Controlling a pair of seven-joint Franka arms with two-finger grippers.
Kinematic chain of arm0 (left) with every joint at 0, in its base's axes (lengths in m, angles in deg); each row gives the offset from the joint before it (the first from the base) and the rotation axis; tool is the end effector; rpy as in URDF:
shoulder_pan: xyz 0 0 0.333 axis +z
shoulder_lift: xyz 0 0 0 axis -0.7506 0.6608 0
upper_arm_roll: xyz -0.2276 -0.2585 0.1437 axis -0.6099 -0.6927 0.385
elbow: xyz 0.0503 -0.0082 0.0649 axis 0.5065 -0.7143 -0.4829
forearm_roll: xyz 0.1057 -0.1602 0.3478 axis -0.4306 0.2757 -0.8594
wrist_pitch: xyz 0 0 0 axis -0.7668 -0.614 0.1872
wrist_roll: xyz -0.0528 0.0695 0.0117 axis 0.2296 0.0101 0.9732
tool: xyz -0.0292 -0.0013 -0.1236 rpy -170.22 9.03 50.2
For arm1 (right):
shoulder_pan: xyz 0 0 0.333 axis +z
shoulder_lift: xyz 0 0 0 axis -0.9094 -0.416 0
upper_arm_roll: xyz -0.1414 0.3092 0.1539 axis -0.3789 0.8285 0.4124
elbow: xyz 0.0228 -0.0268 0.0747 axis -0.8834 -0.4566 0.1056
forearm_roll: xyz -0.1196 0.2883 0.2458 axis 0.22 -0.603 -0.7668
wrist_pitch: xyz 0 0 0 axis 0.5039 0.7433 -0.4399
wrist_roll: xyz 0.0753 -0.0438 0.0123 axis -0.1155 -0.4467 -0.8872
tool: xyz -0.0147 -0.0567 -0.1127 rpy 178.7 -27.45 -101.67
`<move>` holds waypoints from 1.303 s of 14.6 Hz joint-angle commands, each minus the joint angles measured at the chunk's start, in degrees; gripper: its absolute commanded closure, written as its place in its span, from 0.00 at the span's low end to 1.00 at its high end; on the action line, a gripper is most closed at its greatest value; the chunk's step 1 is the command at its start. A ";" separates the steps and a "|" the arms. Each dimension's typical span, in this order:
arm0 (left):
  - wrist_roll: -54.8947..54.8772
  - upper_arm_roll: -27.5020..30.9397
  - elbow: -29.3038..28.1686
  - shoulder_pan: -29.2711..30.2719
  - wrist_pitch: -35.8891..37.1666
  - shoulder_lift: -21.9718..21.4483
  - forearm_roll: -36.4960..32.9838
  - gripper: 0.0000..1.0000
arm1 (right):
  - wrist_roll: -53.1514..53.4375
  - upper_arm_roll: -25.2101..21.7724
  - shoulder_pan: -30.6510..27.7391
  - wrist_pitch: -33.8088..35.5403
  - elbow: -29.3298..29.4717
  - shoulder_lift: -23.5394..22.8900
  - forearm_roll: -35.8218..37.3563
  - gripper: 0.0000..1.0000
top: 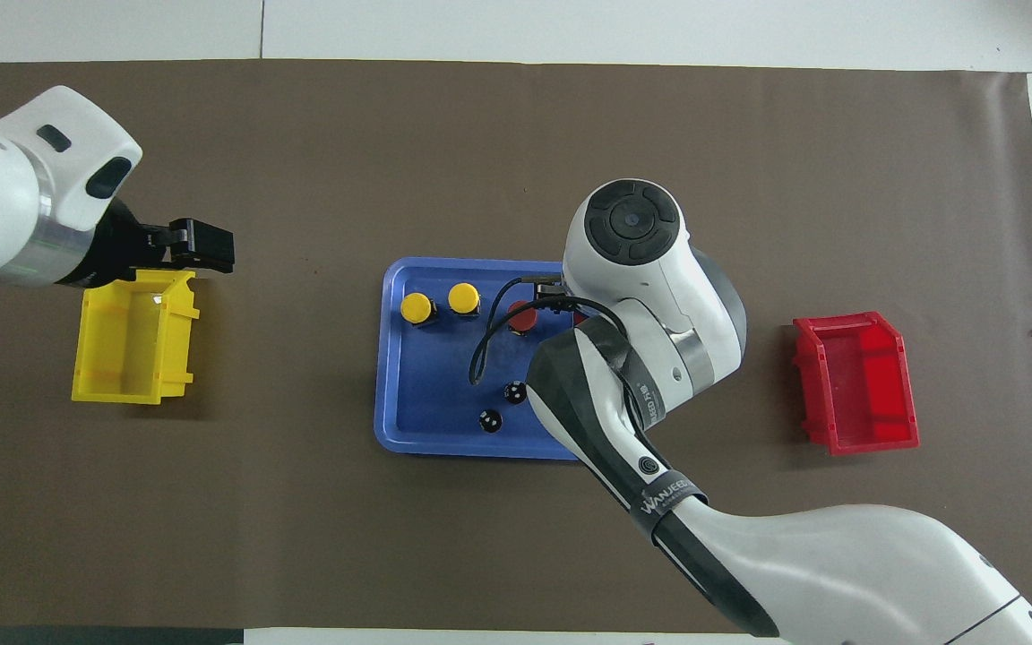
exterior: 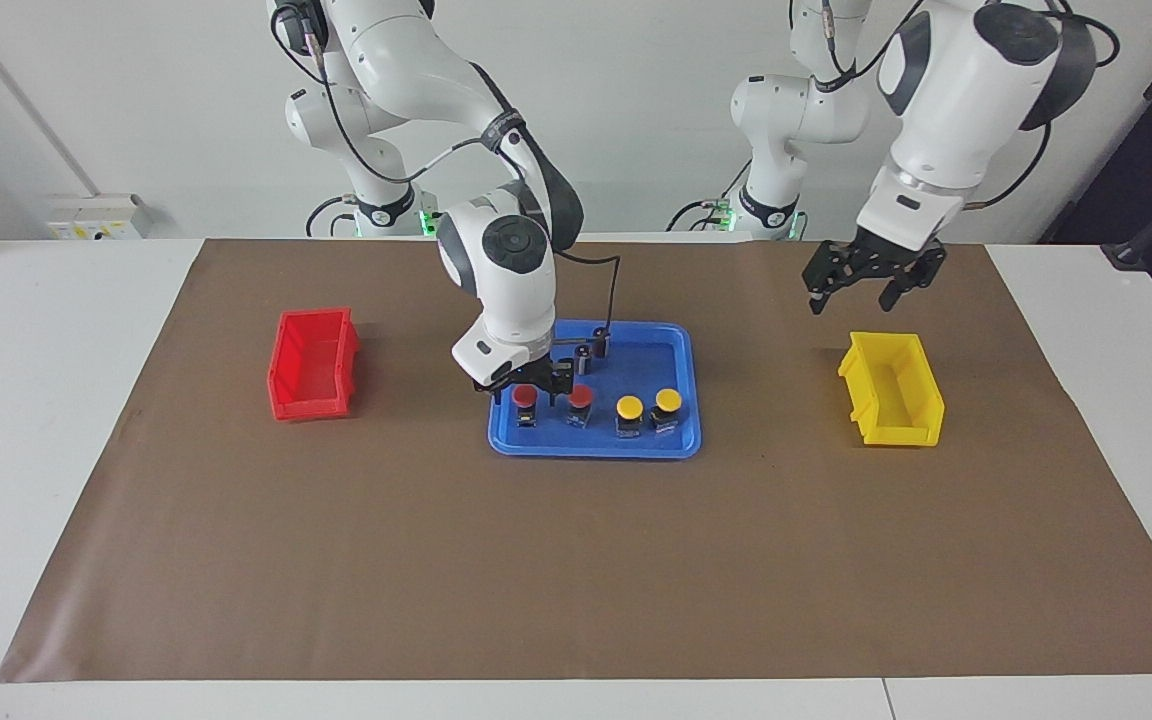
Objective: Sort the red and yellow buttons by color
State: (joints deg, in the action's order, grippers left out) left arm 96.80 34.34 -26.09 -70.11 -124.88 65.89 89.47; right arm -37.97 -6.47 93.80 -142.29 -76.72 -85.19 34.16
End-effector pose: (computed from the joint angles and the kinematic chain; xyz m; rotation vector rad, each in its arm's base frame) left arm 0.5360 -0.1842 0.6043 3.0876 -0.0011 0.0896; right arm 0.5782 0.3141 0.3891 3.1154 -0.0874 -0.0522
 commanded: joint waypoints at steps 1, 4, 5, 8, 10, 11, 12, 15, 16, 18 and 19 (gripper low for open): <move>3.25 0.82 -3.70 -3.30 -4.31 -0.03 0.42 0.00 | -0.41 0.25 -0.16 -3.72 -5.77 3.63 0.69 0.20; 7.72 0.82 -3.79 -7.34 -9.22 5.23 0.51 0.00 | -0.05 0.43 -0.16 -11.09 -10.25 4.51 0.60 0.26; 8.78 0.82 -3.88 -8.23 -11.15 6.99 0.42 0.00 | -0.14 0.43 -0.08 -12.16 -10.61 4.51 0.60 0.26; 9.23 0.73 -4.92 -9.20 -15.38 10.17 0.51 0.00 | -0.49 0.52 -0.07 -12.52 -10.62 4.42 0.60 0.27; 10.81 0.73 -5.19 -9.99 -17.49 12.18 0.51 0.01 | -0.84 0.52 -0.07 -12.52 -10.62 4.51 0.60 0.28; 10.81 0.73 -5.19 -10.34 -17.85 13.06 0.51 0.01 | -0.84 0.52 -0.07 -12.52 -10.62 4.51 0.60 0.33; 10.99 0.73 -5.19 -11.13 -18.37 13.60 0.51 0.02 | -1.02 0.52 -0.07 -12.52 -10.62 4.51 0.60 0.41; 12.30 0.73 -5.20 -11.92 -18.91 14.21 0.60 0.05 | -2.60 0.52 -0.16 -12.35 -10.27 4.42 0.60 0.75; 12.74 0.73 -5.28 -12.71 -19.08 14.56 0.51 0.06 | -2.69 0.52 -0.16 -11.74 -9.92 4.34 0.60 0.89; 12.83 0.73 -5.55 -12.81 -19.34 14.83 0.51 0.09 | -4.69 0.43 -1.12 -9.72 -8.87 5.99 0.60 0.93; 12.92 0.73 -5.55 -13.07 -19.69 15.53 0.60 0.10 | -7.06 0.34 -2.17 -5.97 -7.12 7.31 -0.01 0.93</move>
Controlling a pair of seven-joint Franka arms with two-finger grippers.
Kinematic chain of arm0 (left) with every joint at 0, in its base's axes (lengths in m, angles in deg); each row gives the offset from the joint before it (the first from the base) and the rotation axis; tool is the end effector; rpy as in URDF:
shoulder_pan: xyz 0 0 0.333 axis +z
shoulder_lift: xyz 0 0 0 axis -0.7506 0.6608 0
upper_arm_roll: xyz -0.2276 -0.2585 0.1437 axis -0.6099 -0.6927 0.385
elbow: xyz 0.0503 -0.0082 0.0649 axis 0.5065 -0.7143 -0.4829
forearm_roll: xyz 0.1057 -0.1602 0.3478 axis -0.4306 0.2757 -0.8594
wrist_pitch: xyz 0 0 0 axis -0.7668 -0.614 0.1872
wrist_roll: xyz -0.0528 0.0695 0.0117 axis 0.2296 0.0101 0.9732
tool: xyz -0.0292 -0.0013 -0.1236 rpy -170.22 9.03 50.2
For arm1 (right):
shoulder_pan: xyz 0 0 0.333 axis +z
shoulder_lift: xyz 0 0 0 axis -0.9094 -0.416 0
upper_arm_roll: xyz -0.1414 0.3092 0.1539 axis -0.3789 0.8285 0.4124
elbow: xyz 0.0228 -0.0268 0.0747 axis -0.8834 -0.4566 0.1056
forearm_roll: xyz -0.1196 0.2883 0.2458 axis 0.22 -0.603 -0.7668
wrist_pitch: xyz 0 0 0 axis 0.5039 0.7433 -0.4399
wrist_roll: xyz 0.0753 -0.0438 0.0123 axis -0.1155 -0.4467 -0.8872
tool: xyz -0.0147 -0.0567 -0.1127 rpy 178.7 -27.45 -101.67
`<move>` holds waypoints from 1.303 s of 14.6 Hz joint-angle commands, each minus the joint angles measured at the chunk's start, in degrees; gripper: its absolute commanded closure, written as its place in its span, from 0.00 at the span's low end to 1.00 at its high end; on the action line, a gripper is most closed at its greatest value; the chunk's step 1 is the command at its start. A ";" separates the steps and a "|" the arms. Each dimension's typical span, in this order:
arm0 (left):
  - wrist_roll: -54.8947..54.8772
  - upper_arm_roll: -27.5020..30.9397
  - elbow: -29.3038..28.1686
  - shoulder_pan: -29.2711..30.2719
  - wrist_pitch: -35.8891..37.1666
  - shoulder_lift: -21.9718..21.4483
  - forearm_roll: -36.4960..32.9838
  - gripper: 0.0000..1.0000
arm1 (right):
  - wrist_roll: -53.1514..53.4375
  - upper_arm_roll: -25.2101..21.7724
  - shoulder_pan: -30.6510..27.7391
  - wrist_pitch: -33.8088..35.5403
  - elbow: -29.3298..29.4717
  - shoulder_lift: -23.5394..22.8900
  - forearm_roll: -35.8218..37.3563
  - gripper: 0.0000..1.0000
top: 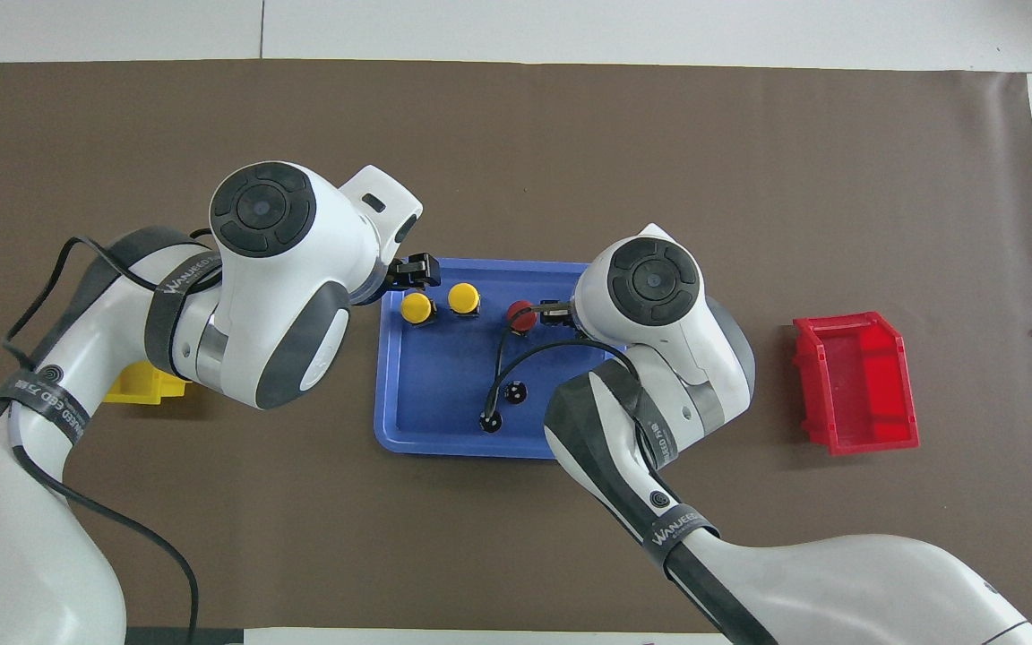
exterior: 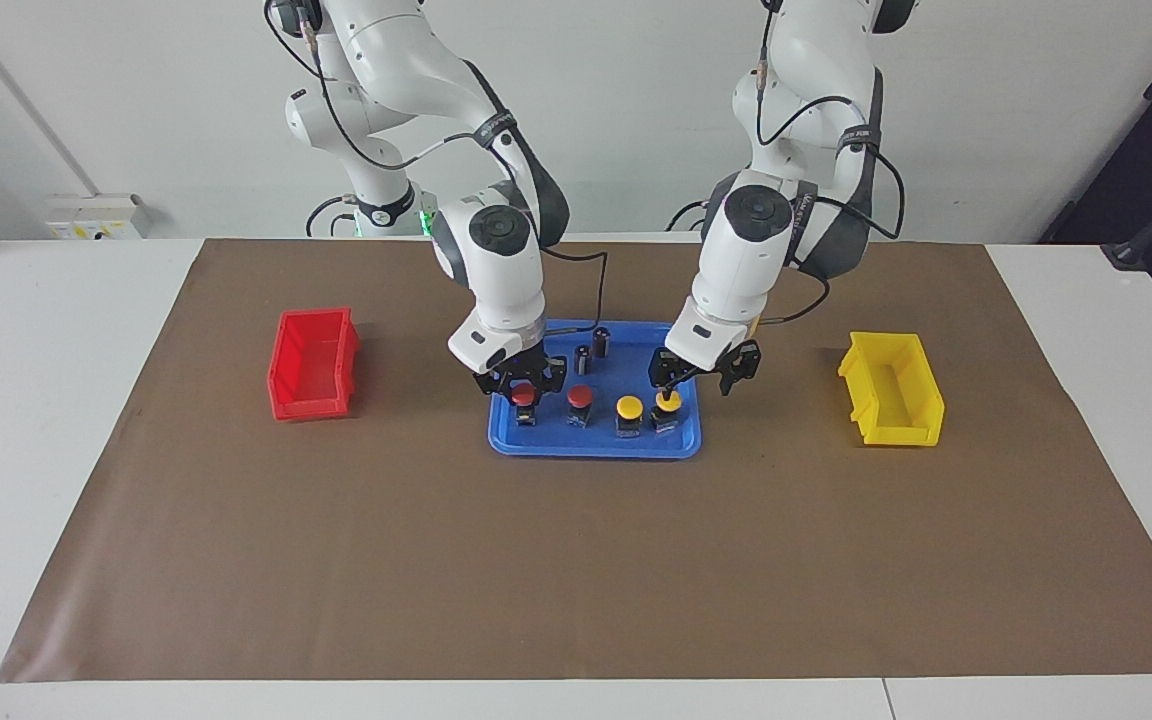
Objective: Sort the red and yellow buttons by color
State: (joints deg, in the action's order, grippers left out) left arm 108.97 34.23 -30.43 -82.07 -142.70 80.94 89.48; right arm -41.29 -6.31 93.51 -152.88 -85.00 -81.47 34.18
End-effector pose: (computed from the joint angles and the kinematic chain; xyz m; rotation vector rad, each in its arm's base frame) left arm 0.5491 -0.3312 0.4373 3.1048 0.0138 0.0471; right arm 0.5610 0.3033 0.3818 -3.1129 -0.0006 -0.0901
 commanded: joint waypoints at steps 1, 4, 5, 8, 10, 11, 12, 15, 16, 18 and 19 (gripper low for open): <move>1.10 0.84 -1.20 -1.55 -2.31 1.17 0.51 0.11 | -5.06 0.26 -3.81 8.84 2.48 5.87 -0.30 0.93; 2.68 0.92 -1.12 -2.78 -2.57 2.41 0.51 0.16 | -13.75 0.09 -10.48 17.13 -1.44 16.75 -0.39 0.93; 2.77 0.92 -1.03 -2.78 -2.92 2.41 0.59 0.17 | -18.22 0.09 -14.77 18.01 -5.38 21.57 -0.39 0.93; 2.77 0.92 -1.29 -2.78 -2.93 2.41 0.51 0.23 | -35.97 -0.53 -26.73 20.82 -15.32 32.23 -5.02 0.93; 2.95 0.92 -1.38 -2.87 -2.75 2.76 0.51 0.27 | -40.58 -0.62 -31.50 20.84 -19.37 34.53 -5.31 0.93; 2.86 0.92 -1.29 -2.87 -2.66 3.02 0.59 0.30 | -40.59 -0.70 -31.69 20.57 -20.96 35.24 -5.31 0.93; 2.95 0.92 -1.29 -2.87 -2.49 3.03 0.51 0.32 | -41.11 -0.79 -32.47 20.22 -22.19 35.33 -5.31 0.93; 3.91 1.10 -1.20 -3.57 -1.52 2.94 0.51 0.42 | -44.44 -0.79 -35.11 15.23 -26.40 35.25 -4.78 0.93; 5.05 1.10 -1.20 -4.10 -1.17 2.94 0.51 0.46 | -45.93 -0.79 -36.25 12.51 -28.42 34.98 -4.78 0.93; 5.67 1.10 -1.11 -4.45 -1.26 2.94 0.51 0.65 | -48.05 -0.79 -37.05 9.16 -29.76 32.80 -4.78 0.93; 5.59 1.10 -1.03 -4.45 -1.26 2.94 0.51 0.75 | -48.49 -0.79 -37.57 8.19 -30.02 32.17 -4.78 0.93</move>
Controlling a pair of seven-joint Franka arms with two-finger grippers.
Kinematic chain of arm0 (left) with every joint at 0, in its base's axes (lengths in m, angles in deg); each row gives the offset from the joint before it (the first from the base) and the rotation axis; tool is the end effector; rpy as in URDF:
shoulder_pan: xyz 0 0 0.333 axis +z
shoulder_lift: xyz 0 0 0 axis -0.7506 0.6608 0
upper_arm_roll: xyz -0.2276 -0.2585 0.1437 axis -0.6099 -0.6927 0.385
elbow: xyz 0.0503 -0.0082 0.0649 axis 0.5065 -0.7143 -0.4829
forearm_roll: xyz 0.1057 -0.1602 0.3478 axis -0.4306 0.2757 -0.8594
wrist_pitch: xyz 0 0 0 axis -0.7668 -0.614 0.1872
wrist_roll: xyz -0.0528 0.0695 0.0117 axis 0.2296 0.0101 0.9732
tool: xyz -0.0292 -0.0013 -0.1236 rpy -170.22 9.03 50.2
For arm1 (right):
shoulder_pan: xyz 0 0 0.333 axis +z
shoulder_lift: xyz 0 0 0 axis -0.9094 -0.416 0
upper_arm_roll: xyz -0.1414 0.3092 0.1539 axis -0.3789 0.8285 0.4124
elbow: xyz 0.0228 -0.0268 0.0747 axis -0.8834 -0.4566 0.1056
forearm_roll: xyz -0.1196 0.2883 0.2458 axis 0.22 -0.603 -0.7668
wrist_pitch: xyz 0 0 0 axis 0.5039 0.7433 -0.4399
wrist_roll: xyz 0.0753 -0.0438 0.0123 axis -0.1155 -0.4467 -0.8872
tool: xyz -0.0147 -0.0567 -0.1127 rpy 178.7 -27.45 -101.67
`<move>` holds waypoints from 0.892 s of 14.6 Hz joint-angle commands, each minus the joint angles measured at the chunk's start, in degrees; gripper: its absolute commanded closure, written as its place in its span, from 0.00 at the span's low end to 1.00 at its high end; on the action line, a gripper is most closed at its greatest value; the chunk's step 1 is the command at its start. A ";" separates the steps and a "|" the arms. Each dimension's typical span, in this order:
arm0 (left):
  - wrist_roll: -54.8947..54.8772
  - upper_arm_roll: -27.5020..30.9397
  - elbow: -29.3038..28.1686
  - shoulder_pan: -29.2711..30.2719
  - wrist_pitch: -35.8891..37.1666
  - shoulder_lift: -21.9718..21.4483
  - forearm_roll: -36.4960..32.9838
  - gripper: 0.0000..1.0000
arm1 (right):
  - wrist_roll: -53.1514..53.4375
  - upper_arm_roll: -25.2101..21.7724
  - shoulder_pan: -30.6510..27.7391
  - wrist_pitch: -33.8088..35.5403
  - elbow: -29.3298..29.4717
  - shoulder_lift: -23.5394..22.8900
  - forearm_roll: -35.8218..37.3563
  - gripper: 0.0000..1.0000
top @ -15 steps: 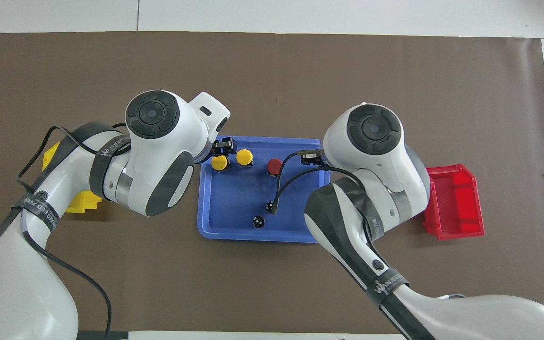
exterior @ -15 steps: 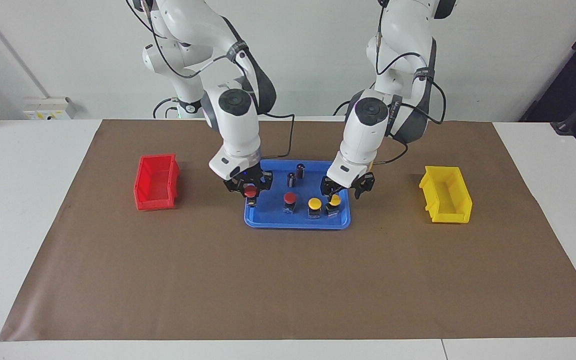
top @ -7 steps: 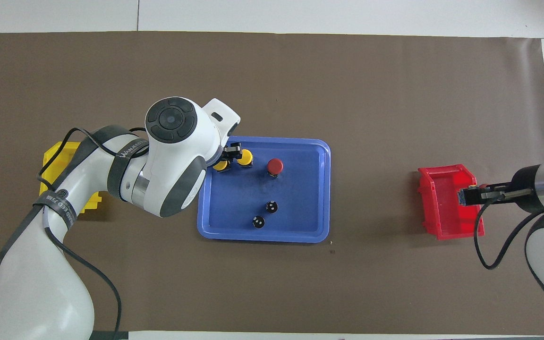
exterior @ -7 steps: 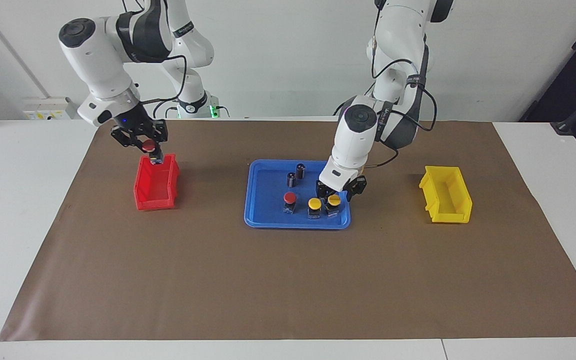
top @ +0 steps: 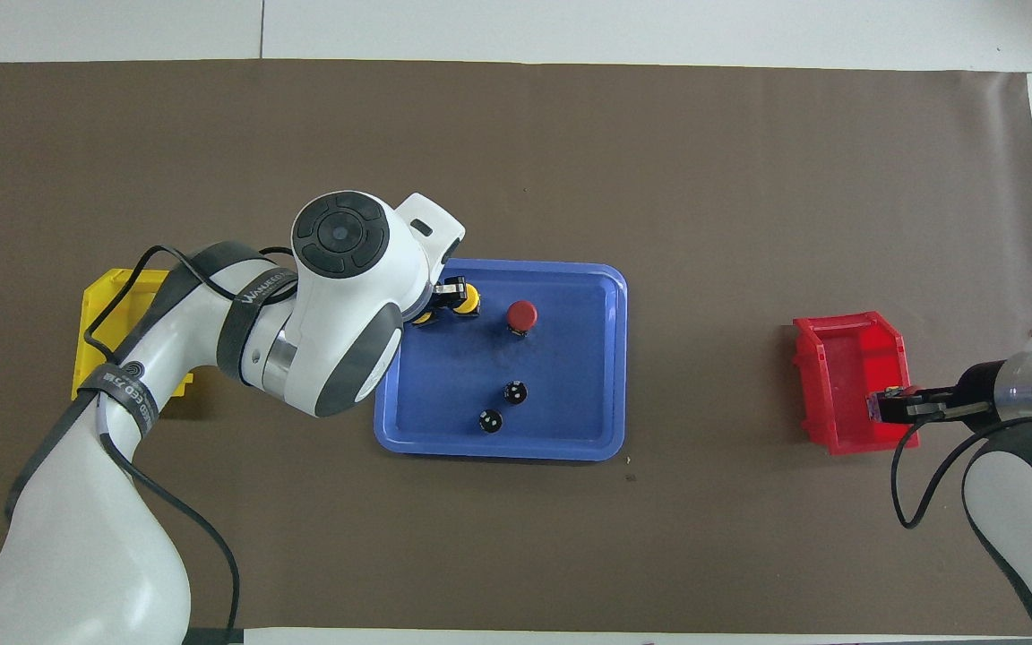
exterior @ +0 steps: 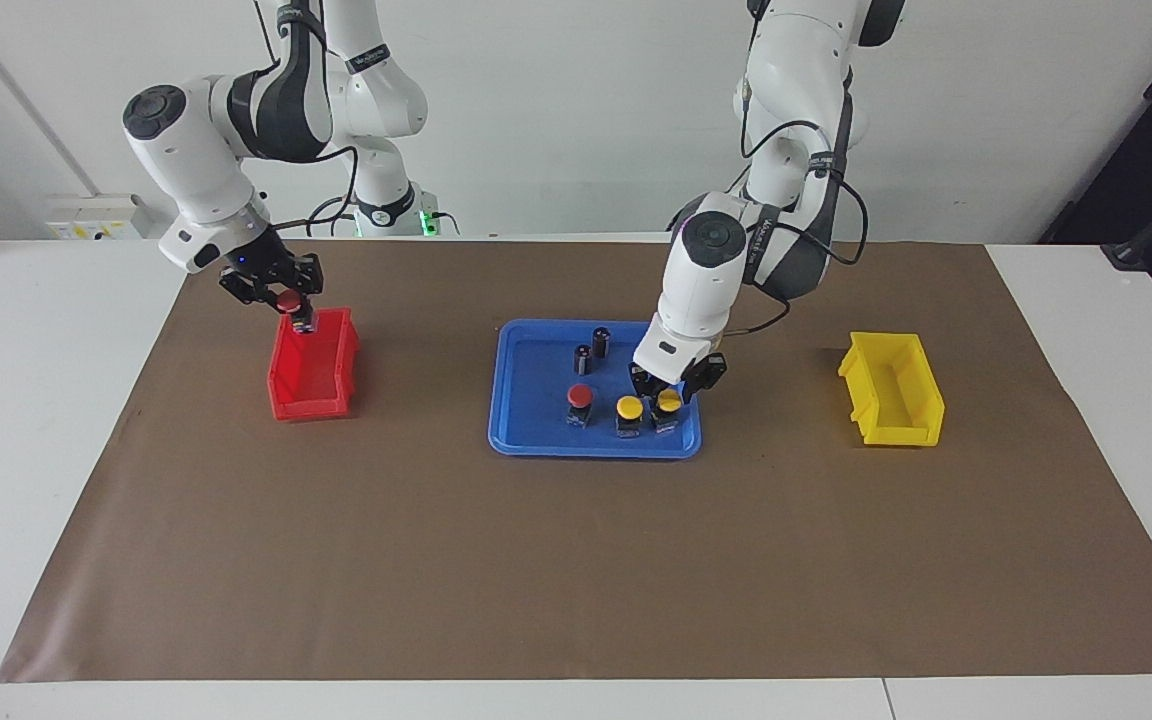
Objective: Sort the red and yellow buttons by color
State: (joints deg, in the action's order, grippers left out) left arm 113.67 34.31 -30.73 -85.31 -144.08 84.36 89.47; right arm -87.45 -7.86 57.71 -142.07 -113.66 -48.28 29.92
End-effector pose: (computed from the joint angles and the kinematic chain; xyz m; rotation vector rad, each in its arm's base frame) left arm 0.5355 -0.3649 0.3986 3.1290 0.0567 -0.0055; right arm 0.4178 -0.0613 0.4454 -3.0629 -0.1786 0.0460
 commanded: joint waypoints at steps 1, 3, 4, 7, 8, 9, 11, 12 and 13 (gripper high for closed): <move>0.89 1.02 -0.56 -1.21 0.12 -0.48 0.51 0.85 | -2.26 0.76 -1.34 -3.67 -2.15 -1.36 -0.52 0.93; 0.89 1.10 0.41 -1.12 0.91 -0.57 0.59 0.95 | -1.91 0.85 -1.08 -5.43 -3.03 -1.72 -0.52 0.93; 0.80 1.11 1.63 -0.95 2.74 -0.83 0.51 0.98 | -1.90 0.94 -0.81 -5.88 -3.29 -2.07 -0.52 0.93; 0.45 1.54 6.99 -0.24 11.60 -2.14 0.59 0.98 | -1.82 0.85 0.07 -6.40 -3.47 -3.91 -0.52 0.93; 0.53 1.63 7.61 -0.24 14.33 -3.54 0.59 0.98 | -1.90 0.85 0.16 -8.41 -4.00 -4.53 -0.52 0.93; 0.36 1.72 7.36 0.02 16.01 -5.21 0.59 0.98 | -1.90 0.85 0.24 -9.82 -5.04 -4.53 -0.44 0.92; -3.91 1.72 7.70 5.09 20.84 -7.59 0.33 0.98 | -2.26 0.85 0.16 -11.76 -6.98 -4.62 -0.44 0.93; -8.65 1.72 7.45 7.56 22.69 -9.43 0.42 0.98 | -2.17 0.85 0.16 -11.94 -7.16 -4.62 -0.44 0.93; -13.04 1.72 6.83 11.67 24.01 -11.27 0.42 0.98 | -2.08 0.85 0.16 -12.03 -7.25 -4.62 -0.44 0.93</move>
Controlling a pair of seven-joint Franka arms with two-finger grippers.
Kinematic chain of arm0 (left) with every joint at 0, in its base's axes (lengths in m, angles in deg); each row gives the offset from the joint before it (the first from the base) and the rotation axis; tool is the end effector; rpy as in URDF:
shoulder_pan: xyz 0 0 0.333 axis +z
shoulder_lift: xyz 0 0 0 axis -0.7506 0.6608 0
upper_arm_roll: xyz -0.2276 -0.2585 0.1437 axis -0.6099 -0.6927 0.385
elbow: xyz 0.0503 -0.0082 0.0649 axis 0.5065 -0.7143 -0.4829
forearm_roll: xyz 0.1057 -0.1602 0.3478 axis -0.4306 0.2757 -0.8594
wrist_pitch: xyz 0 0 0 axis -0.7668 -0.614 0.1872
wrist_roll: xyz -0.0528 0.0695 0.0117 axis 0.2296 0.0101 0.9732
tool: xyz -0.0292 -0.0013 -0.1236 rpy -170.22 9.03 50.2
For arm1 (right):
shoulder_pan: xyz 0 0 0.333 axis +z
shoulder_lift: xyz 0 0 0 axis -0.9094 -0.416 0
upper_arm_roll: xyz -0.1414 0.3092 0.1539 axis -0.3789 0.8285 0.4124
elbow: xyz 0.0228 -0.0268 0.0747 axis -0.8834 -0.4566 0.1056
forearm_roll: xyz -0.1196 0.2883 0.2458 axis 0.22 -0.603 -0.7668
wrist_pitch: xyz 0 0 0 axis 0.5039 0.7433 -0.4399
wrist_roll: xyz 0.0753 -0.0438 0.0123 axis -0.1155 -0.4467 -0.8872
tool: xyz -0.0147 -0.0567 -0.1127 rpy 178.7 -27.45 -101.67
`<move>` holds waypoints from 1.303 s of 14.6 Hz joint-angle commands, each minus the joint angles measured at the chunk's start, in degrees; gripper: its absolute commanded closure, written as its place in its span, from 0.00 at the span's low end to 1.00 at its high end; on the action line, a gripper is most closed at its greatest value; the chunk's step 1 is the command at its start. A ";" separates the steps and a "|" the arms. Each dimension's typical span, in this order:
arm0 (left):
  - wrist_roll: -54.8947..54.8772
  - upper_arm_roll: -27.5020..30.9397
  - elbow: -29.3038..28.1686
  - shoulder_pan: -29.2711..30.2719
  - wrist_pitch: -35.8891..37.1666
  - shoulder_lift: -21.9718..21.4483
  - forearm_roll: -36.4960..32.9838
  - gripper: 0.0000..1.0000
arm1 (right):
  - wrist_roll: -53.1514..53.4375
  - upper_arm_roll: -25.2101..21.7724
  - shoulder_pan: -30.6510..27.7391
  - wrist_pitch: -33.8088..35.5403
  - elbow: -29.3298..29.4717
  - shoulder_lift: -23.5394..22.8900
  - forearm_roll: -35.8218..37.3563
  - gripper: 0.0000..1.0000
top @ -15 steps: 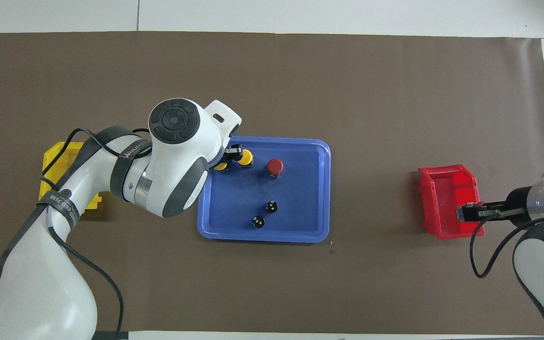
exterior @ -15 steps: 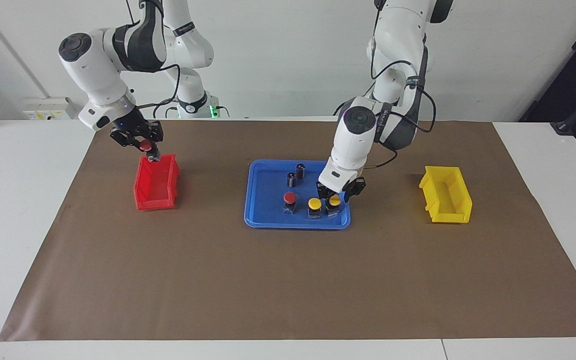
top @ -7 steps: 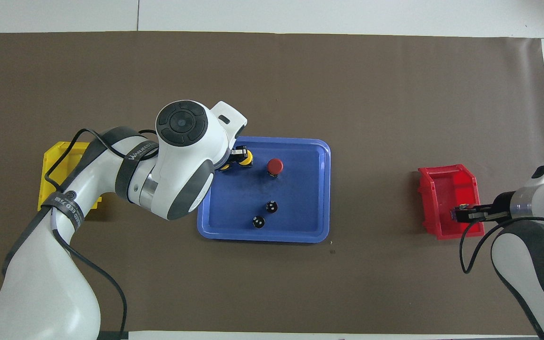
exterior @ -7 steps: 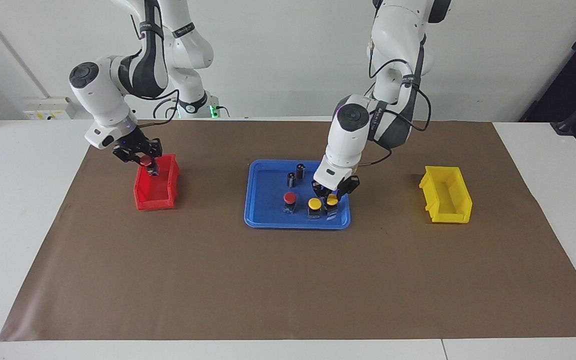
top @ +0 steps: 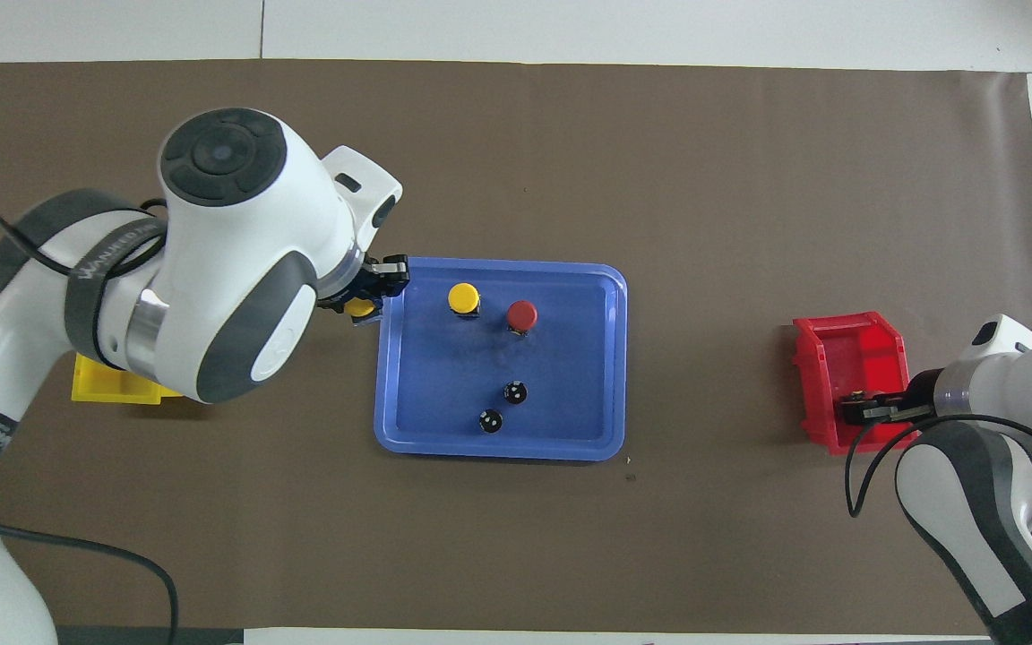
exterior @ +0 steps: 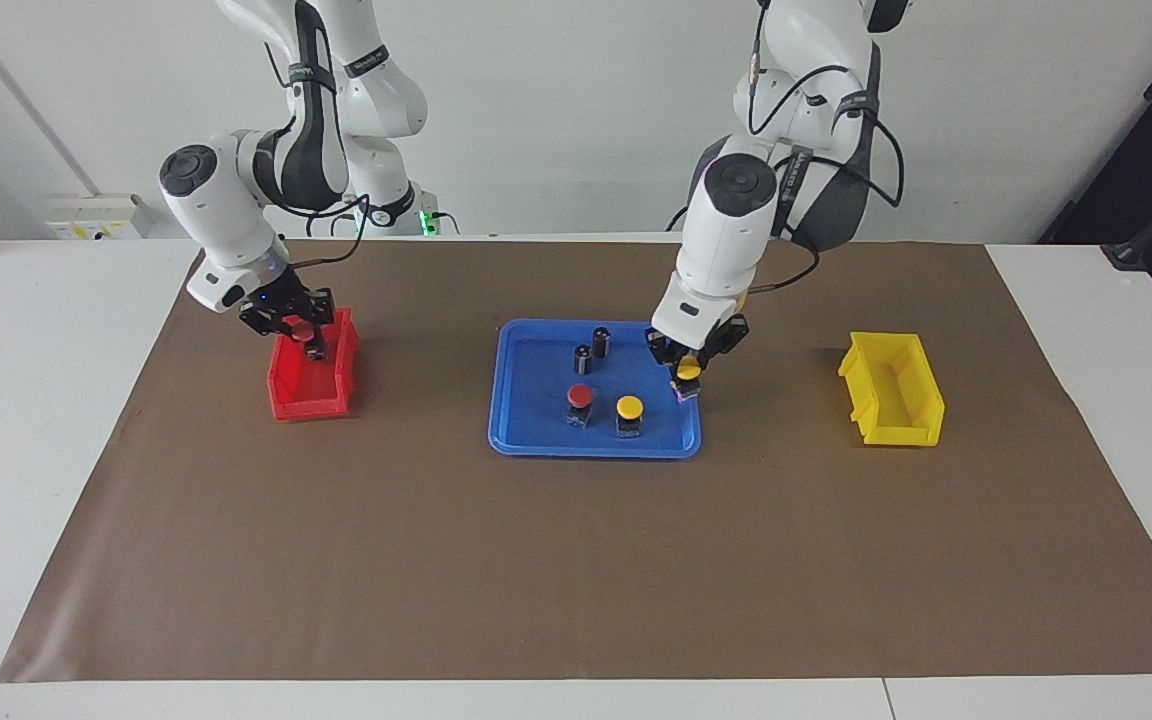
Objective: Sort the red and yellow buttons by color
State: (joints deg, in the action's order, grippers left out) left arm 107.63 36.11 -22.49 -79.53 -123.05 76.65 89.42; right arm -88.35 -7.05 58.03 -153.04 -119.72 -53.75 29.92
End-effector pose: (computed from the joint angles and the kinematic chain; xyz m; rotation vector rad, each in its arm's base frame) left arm 0.5479 -0.2781 0.5211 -3.1128 -0.0863 0.1285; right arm 0.4188 -0.0546 0.3742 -3.0705 -0.2159 0.0653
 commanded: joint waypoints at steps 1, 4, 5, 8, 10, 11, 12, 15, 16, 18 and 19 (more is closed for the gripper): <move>-11.57 -0.07 -1.50 9.41 4.04 -5.15 0.39 0.98 | -1.18 0.04 -0.09 -1.07 -1.28 0.85 -0.44 0.92; -25.28 -0.07 -1.50 19.69 5.28 -6.21 0.30 0.98 | -1.18 0.04 -0.17 -1.07 -1.28 0.85 -0.44 0.68; -28.98 -0.07 -2.02 22.34 4.50 -6.22 0.21 0.98 | -1.18 0.04 -0.09 -1.07 -1.28 0.85 -0.44 0.51; -38.14 0.02 -6.23 28.50 -0.85 -6.39 0.21 0.98 | -1.18 0.04 -0.17 -0.98 -1.28 0.85 -0.44 0.46; -41.13 0.10 -9.04 30.09 -3.49 -6.39 0.13 0.98 | -1.27 0.04 -0.17 -0.81 -1.02 0.85 -0.44 0.46; -41.50 0.10 -10.71 30.88 -5.51 -6.48 0.13 0.98 | -1.35 0.13 -0.17 -0.28 -0.41 0.59 -0.44 0.46; -41.50 0.10 -12.64 30.89 -6.83 -7.00 0.13 0.98 | -1.53 0.13 -0.17 0.51 0.91 0.24 -0.35 0.46; -43.16 0.10 -17.83 30.71 -8.25 -8.76 0.04 0.98 | -0.92 0.65 -0.09 9.97 9.85 -0.99 0.35 0.45; -43.52 0.02 -20.11 30.63 -9.12 -9.90 0.12 0.98 | -0.22 0.92 0.00 13.49 13.54 -1.00 0.36 0.43; -43.26 0.02 -23.37 30.10 -12.98 -10.61 0.13 0.98 | 3.54 2.24 2.45 18.42 20.04 -1.17 0.36 0.33; -43.26 0.02 -23.56 30.10 -13.61 -10.26 0.13 0.98 | 7.13 2.41 4.47 20.88 23.82 -2.65 0.36 0.33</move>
State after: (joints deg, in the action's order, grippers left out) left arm 65.18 36.15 -41.92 -49.17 -133.38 69.02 89.42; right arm -86.31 -5.54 59.61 -137.00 -103.15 -53.74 30.08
